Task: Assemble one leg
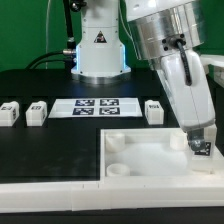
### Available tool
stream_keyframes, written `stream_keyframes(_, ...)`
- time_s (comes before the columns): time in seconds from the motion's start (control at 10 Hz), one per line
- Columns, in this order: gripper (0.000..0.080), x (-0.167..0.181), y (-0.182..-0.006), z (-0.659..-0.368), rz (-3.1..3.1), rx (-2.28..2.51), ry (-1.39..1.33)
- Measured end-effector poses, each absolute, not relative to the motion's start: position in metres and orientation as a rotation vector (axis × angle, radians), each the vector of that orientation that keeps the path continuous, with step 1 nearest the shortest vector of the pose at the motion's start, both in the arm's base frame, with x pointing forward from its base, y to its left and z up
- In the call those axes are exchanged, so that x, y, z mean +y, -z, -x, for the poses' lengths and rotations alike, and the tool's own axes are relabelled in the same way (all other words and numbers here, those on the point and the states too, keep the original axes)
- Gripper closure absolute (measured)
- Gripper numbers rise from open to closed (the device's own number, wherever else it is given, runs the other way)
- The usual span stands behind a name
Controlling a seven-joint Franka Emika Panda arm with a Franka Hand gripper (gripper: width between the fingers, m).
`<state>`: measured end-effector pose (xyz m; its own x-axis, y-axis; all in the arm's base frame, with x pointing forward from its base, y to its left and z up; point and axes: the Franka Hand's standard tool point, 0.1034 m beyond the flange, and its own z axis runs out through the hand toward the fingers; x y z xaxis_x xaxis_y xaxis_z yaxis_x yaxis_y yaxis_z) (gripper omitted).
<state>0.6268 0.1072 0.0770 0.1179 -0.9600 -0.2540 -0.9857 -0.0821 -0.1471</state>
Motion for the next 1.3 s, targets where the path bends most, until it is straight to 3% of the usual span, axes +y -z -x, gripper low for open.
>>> stream_keyframes(0.4,0.0151,0.113,-0.077,-0.629,2.558,1.299,-0.063)
stream_keyframes(0.8,0.0150,0.126,-0.074,-0.621,3.015,0.257,0.037)
stream_keyframes(0.9,0.0150,0.127,-0.074,-0.620,3.006,0.292,0.034)
stream_keyframes(1.0,0.0272,0.127,-0.074,-0.620,3.002,0.315,0.032)
stream_keyframes(1.1,0.0272,0.127,-0.074,-0.620,2.993,0.378,0.027)
stream_keyframes(1.2,0.0409,0.127,-0.074,-0.620,2.970,0.516,0.017)
stream_keyframes(1.3,0.0492,0.122,-0.073,-0.619,2.928,0.741,-0.003)
